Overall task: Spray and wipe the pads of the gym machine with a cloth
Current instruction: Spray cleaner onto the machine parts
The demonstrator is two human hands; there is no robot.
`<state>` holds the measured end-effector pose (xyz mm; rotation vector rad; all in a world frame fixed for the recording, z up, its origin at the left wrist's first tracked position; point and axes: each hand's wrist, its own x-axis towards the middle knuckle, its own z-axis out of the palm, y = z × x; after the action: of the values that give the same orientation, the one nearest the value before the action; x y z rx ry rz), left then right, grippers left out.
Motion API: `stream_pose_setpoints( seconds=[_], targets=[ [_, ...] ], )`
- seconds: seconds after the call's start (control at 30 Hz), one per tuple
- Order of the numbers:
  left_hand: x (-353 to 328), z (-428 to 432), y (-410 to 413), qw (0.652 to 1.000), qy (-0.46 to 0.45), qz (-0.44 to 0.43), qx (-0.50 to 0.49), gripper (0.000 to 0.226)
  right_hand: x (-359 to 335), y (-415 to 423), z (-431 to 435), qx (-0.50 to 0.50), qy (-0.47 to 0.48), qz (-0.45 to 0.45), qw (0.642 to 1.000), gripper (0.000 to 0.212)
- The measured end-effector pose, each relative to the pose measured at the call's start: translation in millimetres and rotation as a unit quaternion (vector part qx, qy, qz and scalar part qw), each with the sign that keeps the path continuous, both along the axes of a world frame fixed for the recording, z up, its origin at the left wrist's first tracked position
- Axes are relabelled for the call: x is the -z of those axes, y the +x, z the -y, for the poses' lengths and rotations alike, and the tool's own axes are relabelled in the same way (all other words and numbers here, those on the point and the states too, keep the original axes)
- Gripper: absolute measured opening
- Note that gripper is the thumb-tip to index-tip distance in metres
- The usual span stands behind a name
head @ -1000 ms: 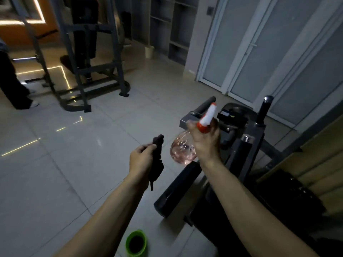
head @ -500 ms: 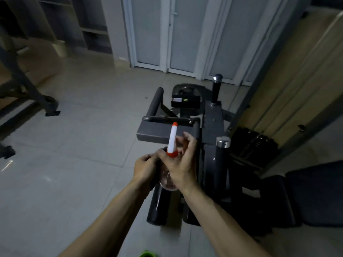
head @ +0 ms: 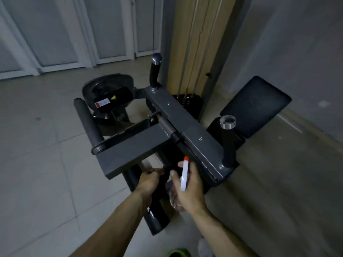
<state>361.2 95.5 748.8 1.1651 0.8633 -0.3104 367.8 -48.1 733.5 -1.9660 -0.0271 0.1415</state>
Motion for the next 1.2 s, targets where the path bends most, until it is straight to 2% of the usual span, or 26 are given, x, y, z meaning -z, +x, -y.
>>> stream_pose_setpoints(
  seconds=[0.13,0.2,0.27,0.5,0.7,0.8,0.9,0.93,1.03,1.1,1.2],
  targets=[
    [1,-25,-2,0.999,0.001,-0.046,0.020,0.019,23,-31,-11,0.071,-0.005,-0.136,0.988,0.043],
    [8,-32,1,0.997,0.014,-0.066,0.026,0.021,30,-41,-16,0.104,-0.005,-0.154,0.983,0.035],
    [12,-35,4,0.996,0.006,-0.076,0.036,0.019,36,-48,-27,0.140,-0.033,-0.142,0.979,0.026],
    [23,-36,-2,0.994,-0.008,-0.081,0.073,0.021,50,-63,-49,0.150,-0.085,-0.071,0.982,0.021],
    [30,-16,-10,0.993,-0.005,-0.083,0.080,0.022,56,-91,-27,0.180,-0.060,-0.057,0.980,0.019],
    [26,4,-16,0.993,-0.028,-0.073,0.084,0.023,55,-110,1,0.232,-0.101,-0.028,0.967,0.019],
    [25,28,-18,0.993,-0.065,-0.063,0.079,0.039,46,-116,31,0.219,-0.098,-0.019,0.971,0.012],
    [23,36,-17,0.992,-0.071,-0.065,0.077,0.043,37,-113,37,0.204,-0.090,-0.019,0.975,0.013],
    [16,60,-10,0.992,-0.094,-0.068,0.045,0.034,17,-95,67,0.164,-0.124,0.007,0.979,0.042],
    [14,77,-2,0.991,-0.119,-0.062,0.017,0.034,3,-75,87,0.135,-0.159,0.011,0.978,0.048],
    [8,103,6,0.986,-0.150,-0.057,-0.036,0.031,-17,-43,112,0.124,-0.204,0.072,0.968,0.074]
  ],
)
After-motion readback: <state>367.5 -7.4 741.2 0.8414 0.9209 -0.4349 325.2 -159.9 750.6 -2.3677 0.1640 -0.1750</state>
